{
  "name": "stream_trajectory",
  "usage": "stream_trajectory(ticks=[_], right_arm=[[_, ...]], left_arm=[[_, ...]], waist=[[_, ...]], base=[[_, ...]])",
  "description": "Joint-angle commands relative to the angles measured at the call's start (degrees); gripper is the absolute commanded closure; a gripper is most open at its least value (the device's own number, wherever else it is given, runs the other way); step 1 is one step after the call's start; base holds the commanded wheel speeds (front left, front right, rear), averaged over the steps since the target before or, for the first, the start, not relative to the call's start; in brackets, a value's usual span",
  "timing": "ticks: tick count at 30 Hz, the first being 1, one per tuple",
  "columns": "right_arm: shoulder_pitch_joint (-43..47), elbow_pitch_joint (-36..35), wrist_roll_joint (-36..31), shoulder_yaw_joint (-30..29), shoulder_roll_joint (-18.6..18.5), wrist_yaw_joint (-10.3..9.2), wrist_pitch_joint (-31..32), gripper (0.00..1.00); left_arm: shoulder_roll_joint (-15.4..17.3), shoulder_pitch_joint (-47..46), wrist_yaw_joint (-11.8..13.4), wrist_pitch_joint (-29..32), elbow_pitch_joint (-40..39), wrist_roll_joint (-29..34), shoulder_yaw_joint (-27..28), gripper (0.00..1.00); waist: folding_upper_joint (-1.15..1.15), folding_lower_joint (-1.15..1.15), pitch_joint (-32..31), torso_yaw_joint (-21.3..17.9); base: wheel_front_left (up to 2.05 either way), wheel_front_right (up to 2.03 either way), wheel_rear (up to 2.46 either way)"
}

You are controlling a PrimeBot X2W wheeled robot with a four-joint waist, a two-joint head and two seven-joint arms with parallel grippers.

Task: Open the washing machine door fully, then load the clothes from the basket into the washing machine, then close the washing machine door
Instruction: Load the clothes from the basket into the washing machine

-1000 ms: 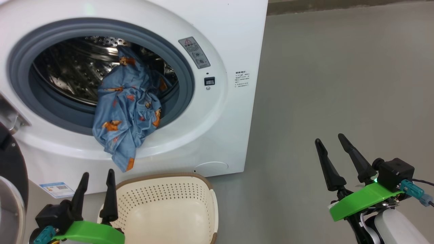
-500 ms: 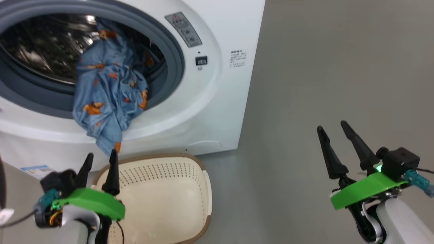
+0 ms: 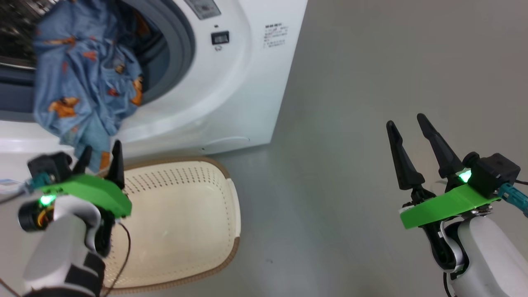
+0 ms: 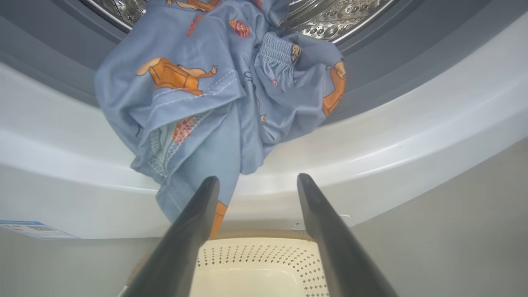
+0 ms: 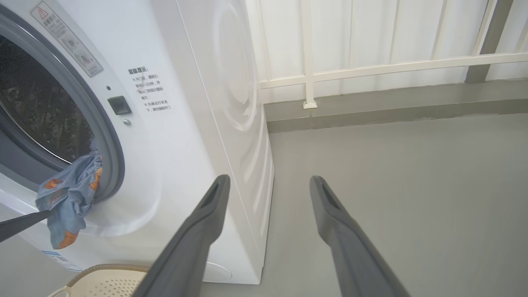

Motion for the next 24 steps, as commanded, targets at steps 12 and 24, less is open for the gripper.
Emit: stream_trajectory(ticks=[12, 24], right_arm=[[-2.5, -2.7, -2.0, 0.3, 0.4, 0.25, -0.5, 0.0], [-2.8, -2.6, -2.2, 0.2, 1.1, 0.25, -0.5, 0.0]], left_arm=[[4.3, -11.9, 0.1, -1.7, 11.3, -2.3, 1.5, 0.0], [5.2, -15.8, 0.5, -4.7, 14.7, -3.6, 3.3, 0.0]], waist=[[0.0, -0.01, 8.1, -3.3], [0.0, -0.01, 8.7, -3.8]], base=[[0.0, 0.0, 0.0], [0.0, 0.0, 0.0]])
